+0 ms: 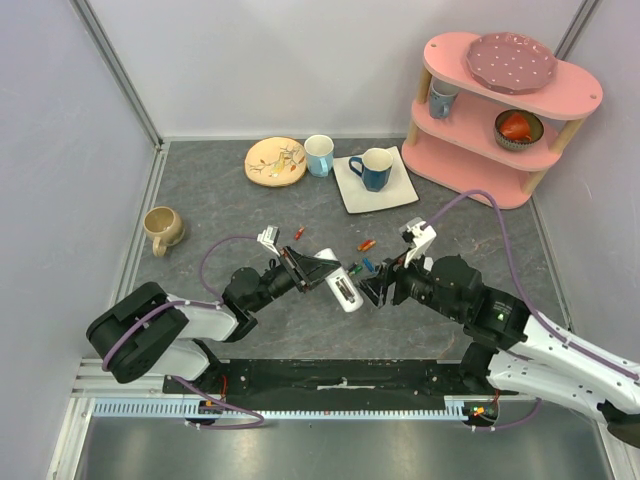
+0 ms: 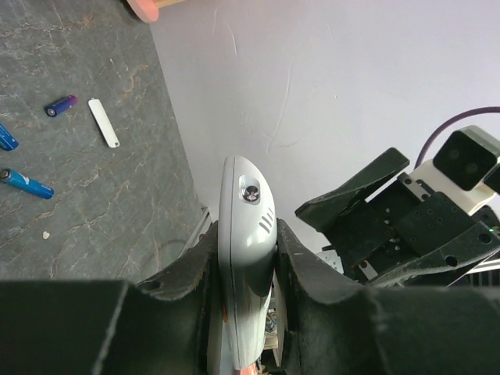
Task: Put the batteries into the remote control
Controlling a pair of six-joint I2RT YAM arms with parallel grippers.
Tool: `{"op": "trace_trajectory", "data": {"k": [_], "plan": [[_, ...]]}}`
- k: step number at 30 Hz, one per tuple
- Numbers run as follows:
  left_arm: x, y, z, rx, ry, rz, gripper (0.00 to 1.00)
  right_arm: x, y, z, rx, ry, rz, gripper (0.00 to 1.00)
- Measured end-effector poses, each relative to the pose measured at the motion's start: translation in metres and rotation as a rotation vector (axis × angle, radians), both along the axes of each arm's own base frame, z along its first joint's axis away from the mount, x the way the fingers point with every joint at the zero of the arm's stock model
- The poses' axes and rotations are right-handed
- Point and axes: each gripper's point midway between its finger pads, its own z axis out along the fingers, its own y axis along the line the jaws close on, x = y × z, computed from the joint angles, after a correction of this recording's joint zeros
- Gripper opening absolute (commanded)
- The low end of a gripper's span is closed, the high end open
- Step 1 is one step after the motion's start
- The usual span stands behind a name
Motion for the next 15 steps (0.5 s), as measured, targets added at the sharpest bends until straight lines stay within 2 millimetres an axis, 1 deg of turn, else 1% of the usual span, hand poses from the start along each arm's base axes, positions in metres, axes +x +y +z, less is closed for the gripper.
{"op": "trace_trajectory", "data": {"k": [3,10,12,15], "plan": [[0.0,0.0,0.001,-0.004,0.003,-0.001,0.02,-0.006,0.0,-0.005,0.034,0.001,0.026,0.72],[-0.001,0.001,0.005,-0.017,0.002,-0.003,0.02,-0.019,0.005,-0.032,0.04,0.051,0.085,0.7],[-0.001,0.001,0.006,-0.02,0.0,-0.003,0.02,-0.021,0.006,-0.036,0.041,0.06,0.095,0.69],[-0.001,0.001,0.006,-0.021,0.001,-0.003,0.02,-0.023,0.009,-0.035,0.05,0.063,0.109,0.69]]}}
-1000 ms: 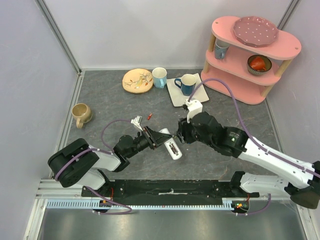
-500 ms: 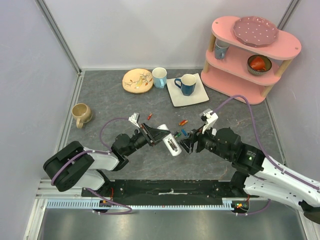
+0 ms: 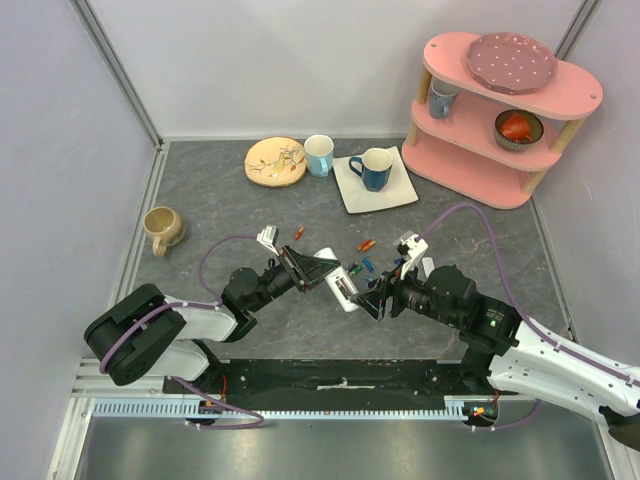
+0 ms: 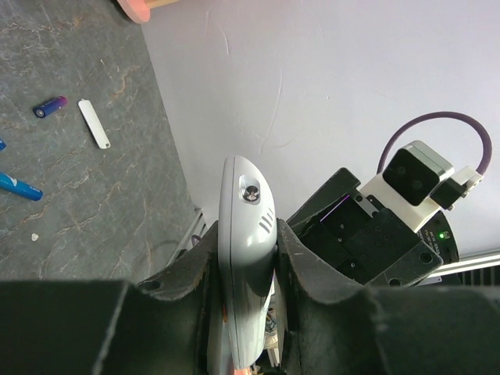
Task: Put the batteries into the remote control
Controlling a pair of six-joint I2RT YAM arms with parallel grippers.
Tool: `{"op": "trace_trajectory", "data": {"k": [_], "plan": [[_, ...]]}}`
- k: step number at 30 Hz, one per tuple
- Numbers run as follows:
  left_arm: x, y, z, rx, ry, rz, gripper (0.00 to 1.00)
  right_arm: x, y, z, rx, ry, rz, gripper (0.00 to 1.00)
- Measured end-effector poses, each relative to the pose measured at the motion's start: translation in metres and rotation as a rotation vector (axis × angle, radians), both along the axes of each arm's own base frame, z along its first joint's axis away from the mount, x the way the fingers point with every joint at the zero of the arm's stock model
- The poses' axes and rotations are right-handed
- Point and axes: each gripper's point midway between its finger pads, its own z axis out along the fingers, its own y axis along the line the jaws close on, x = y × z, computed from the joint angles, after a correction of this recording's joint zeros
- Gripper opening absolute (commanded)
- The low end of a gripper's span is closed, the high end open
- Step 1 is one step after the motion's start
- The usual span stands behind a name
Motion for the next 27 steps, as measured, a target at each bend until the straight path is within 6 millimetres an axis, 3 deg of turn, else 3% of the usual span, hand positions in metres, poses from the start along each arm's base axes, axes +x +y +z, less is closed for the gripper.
{"op": "trace_trajectory", "data": {"k": [27], "plan": [[-0.004,-0.0003,0.0044,-0.009,-0.009,-0.018,0.02,0.0014,0.0041,-0.0067,-0.018,0.013,0.006,0.67]]}}
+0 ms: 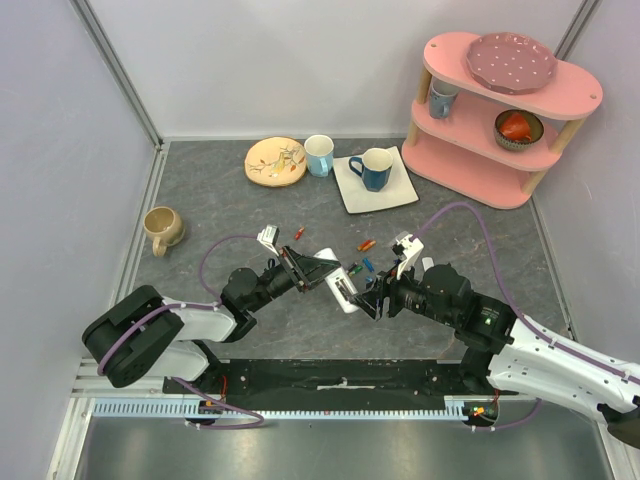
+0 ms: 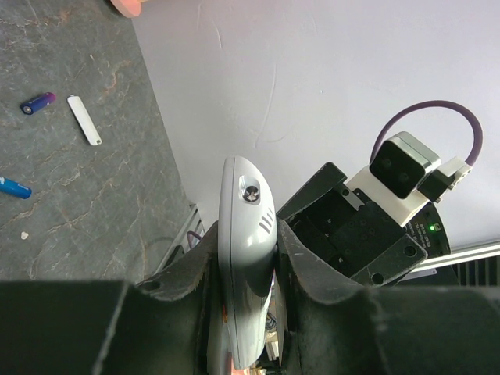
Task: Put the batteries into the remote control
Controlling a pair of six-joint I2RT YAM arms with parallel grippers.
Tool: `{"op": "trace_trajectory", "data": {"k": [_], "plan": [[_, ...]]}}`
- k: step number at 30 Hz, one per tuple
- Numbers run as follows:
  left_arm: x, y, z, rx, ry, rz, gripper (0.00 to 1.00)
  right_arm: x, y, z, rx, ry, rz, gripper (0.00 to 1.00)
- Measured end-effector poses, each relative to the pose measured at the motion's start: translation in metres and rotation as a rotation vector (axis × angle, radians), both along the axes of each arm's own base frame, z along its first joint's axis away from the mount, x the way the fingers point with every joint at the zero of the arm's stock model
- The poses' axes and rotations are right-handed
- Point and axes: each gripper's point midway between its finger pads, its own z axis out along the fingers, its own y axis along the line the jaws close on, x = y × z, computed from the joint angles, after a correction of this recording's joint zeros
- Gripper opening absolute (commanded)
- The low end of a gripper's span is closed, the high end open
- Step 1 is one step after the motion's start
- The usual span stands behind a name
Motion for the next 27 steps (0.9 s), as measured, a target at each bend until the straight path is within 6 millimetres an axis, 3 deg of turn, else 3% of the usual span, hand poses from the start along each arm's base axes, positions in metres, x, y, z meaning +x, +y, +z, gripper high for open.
{"op": "trace_trajectory", "data": {"k": [19,27], "plan": [[-0.0001,0.0001,0.0008,-0.002,-0.002,0.0,0.02,-0.0026,-0.0034,0.0061,0.017,-0.009,0.001,0.68],[-0.0002,0.0001,0.0008,-0.002,-0.002,0.0,0.02,-0.0046,-0.0072,-0.0011,-0.012,0.005,0.001,0.68]]}}
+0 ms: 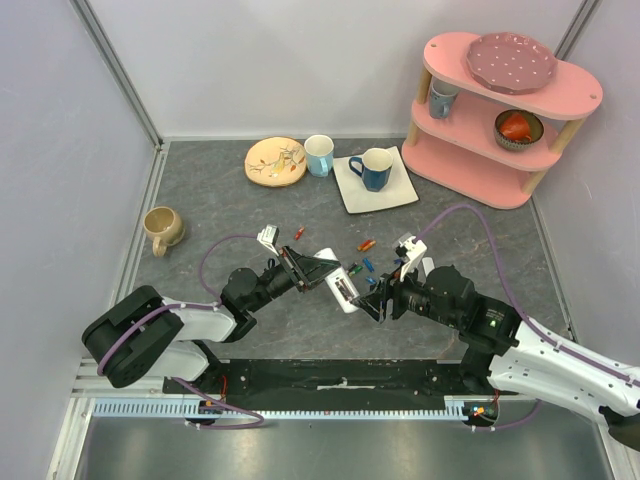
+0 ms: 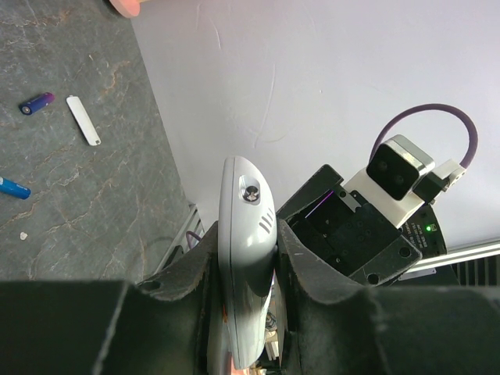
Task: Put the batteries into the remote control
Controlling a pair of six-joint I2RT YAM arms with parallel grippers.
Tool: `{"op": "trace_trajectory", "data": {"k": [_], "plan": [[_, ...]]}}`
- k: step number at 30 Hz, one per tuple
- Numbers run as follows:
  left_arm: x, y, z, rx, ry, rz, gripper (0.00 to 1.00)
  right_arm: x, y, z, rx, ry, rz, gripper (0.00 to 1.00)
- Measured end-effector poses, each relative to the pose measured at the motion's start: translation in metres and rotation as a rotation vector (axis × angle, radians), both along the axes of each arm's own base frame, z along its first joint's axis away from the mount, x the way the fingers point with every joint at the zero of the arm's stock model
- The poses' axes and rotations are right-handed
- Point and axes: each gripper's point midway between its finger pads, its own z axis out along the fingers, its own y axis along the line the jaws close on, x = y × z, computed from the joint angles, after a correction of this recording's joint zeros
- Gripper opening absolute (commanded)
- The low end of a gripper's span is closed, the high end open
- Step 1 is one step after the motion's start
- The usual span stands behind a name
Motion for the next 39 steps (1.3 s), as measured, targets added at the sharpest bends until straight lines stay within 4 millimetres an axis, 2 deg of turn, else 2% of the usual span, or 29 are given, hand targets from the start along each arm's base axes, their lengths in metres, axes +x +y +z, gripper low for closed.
{"op": "trace_trajectory", "data": {"k": [10,39], "plan": [[-0.001,0.0,-0.001,0.002,0.0,-0.006,0.02,0.002,0.001,-0.01,-0.034,0.015,-0.005,0.68],[-0.002,0.0,-0.002,0.009,0.004,-0.016,0.02,0.006,0.008,-0.012,-0.07,0.035,-0.001,0.68]]}}
